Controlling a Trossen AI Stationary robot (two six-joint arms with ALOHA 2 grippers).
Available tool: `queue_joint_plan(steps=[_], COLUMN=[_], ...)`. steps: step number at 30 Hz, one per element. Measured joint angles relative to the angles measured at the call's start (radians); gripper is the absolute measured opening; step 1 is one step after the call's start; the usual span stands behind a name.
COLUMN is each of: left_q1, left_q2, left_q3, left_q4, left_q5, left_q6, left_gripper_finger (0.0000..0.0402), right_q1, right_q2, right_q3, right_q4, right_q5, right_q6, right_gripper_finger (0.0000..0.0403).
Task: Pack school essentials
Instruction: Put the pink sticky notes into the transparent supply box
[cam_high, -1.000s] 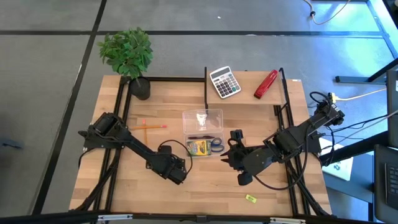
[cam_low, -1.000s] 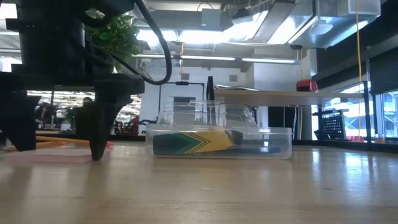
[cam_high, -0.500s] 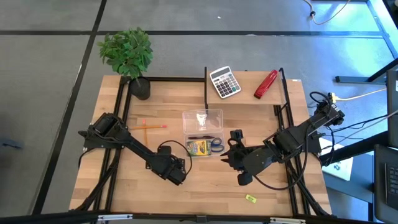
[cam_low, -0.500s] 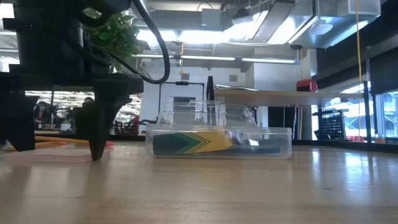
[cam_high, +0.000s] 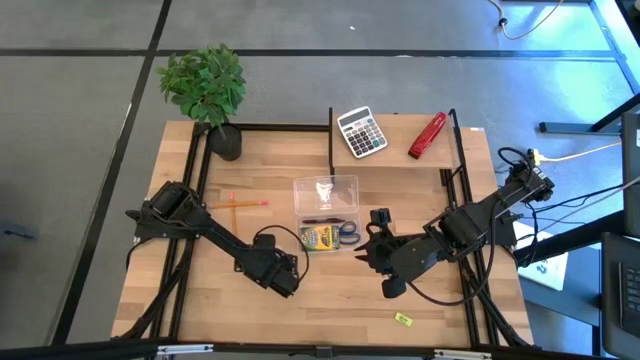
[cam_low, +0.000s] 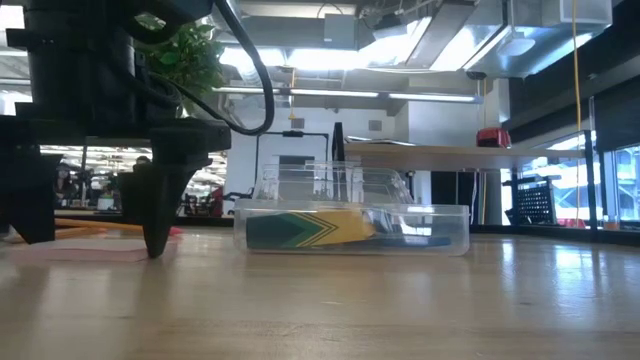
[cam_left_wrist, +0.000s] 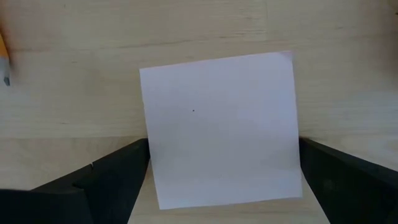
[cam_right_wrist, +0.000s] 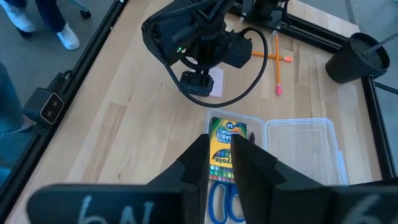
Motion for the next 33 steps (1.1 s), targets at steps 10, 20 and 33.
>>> queue_joint_plan(steps=[10,20,33], left_q1=[-0.001,-0.002,-0.007], left_q2=[0.0,0.0,0.0], left_q3=[0.0,-0.001,0.0], left_q4=[-0.004,0.003,0.01], left_q5=[-0.015,-0.013,-0.006], left_q6=[0.012,0.064,0.071], left_gripper_finger=[0.04,0.0399,0.0325], right_q1=[0.0,0.0,0.0], right_q2=[0.0,0.0,0.0], right_q3=[0.0,0.0,0.0], right_q4=[0.0,0.0,0.0], right_q5=[0.0,0.0,0.0], right_q6=[0.001,0.001,0.0], right_gripper_finger=[0.0069,0.0069,0.0069])
